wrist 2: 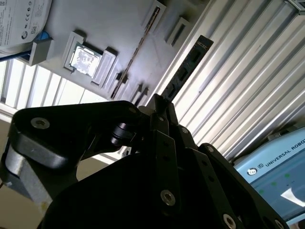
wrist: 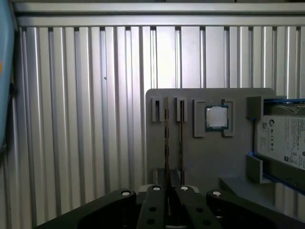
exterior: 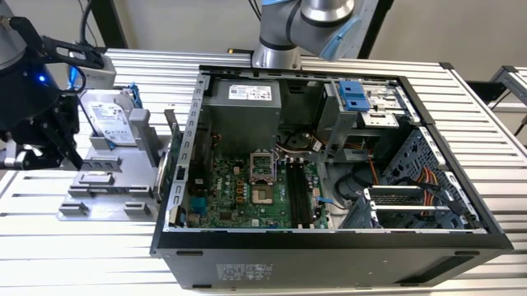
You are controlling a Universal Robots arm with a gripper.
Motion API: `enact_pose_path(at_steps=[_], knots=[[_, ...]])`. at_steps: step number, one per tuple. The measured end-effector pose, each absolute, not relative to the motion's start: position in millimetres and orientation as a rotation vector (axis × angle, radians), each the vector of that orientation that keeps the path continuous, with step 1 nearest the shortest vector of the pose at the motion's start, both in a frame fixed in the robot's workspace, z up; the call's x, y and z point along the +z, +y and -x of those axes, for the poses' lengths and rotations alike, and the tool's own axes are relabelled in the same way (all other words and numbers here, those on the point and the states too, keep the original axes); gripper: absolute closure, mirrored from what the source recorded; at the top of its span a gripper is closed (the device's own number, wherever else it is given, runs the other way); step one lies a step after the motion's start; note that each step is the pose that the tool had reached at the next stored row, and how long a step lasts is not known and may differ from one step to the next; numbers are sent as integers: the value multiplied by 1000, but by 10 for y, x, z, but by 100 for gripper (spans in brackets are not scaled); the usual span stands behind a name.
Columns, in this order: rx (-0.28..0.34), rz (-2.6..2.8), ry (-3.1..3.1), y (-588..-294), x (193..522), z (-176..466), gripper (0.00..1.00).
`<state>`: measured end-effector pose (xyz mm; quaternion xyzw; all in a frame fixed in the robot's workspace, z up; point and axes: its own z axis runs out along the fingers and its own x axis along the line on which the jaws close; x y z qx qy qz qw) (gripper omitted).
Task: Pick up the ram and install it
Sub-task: 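Pick up the ram and move it above insertion slot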
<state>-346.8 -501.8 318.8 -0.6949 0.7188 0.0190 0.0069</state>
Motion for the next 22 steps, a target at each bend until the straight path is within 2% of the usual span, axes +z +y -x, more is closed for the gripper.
enact_pose_path(at_steps=[22], knots=[[59, 2174, 2248, -5018, 3304, 3467, 100]])
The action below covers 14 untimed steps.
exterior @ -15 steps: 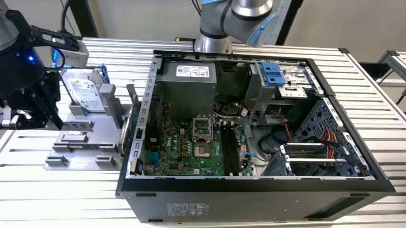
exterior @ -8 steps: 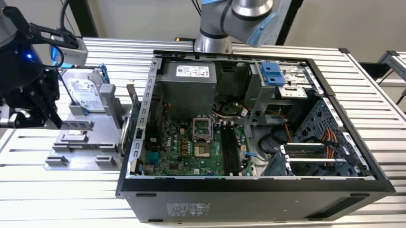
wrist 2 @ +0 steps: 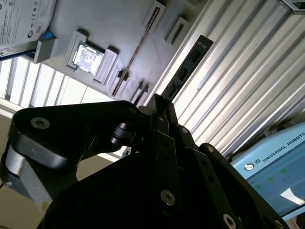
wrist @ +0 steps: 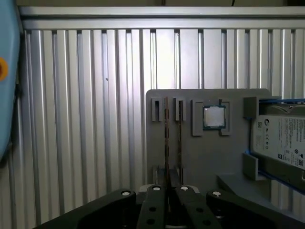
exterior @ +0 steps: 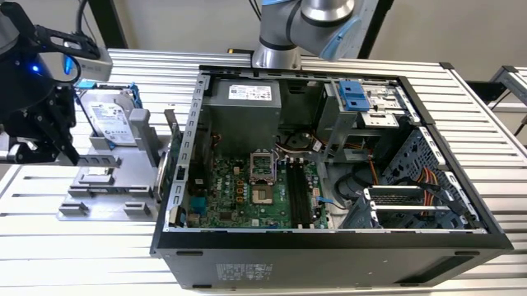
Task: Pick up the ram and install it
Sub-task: 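Pick up the ram and move it above insertion slot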
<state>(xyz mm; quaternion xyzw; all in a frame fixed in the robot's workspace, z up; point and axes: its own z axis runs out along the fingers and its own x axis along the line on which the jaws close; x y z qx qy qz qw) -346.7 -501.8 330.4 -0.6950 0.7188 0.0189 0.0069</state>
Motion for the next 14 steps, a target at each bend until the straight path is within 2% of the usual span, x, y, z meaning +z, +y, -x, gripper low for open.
enact_pose_path(at_steps=[14], knots=[[59, 2174, 2248, -5018, 3399, 3468, 100]])
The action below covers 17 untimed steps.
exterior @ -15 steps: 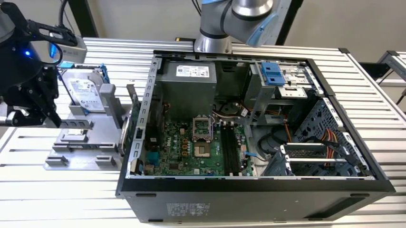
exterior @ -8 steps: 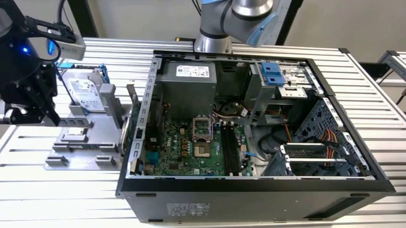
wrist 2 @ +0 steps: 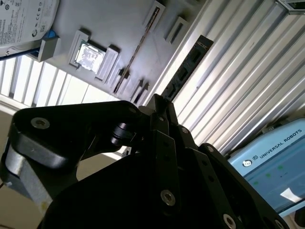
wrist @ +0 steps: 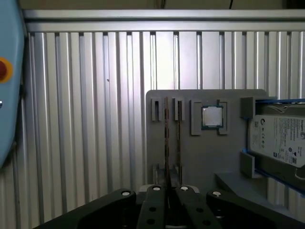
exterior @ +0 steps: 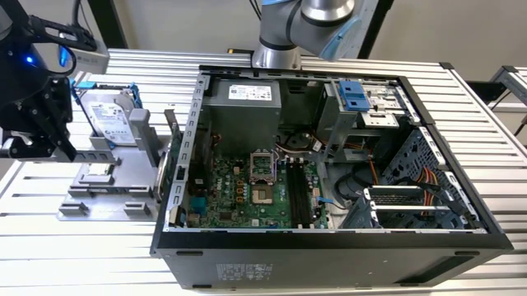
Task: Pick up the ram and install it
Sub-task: 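Pick up the ram and move it above insertion slot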
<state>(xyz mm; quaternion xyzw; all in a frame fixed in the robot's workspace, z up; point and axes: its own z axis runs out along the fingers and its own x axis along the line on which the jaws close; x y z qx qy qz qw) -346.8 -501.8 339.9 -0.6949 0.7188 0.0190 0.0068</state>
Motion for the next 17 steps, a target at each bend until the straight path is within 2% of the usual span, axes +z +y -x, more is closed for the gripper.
enact_pose_path(at_steps=[17], knots=[[59, 2174, 2248, -5018, 3517, 3468, 100]])
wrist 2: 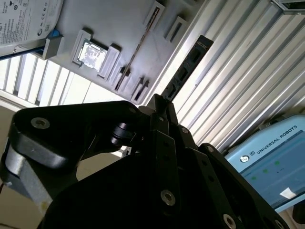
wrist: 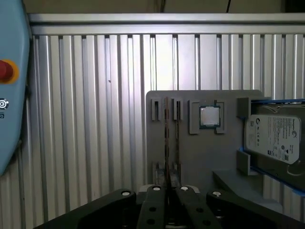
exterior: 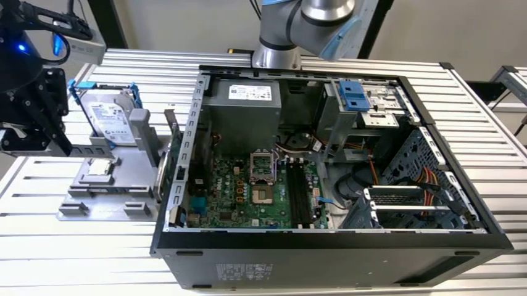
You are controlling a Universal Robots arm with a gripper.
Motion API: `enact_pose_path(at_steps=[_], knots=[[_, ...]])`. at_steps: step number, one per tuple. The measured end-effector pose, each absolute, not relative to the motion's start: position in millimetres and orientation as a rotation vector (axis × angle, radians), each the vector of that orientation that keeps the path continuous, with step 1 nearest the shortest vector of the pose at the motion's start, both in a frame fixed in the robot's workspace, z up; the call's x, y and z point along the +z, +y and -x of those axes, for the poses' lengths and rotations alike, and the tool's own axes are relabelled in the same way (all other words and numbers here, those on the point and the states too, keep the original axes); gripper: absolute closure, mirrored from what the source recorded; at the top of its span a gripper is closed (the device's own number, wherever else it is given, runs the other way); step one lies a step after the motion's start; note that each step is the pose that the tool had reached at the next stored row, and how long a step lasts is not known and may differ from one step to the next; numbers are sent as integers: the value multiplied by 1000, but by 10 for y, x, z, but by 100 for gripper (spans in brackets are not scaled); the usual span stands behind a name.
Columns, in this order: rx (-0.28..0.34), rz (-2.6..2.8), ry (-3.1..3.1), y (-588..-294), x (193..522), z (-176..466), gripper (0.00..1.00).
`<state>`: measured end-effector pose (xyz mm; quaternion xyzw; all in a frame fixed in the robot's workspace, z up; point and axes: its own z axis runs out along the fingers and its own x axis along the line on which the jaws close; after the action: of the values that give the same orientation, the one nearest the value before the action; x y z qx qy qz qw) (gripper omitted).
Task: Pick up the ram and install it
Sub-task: 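Pick up the ram and move it above insertion slot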
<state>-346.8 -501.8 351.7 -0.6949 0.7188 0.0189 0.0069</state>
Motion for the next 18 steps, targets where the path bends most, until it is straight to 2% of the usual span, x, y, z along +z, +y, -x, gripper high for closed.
enact_pose_path(at_steps=[18], knots=[[59, 2174, 2248, -5018, 3617, 3468, 100]])
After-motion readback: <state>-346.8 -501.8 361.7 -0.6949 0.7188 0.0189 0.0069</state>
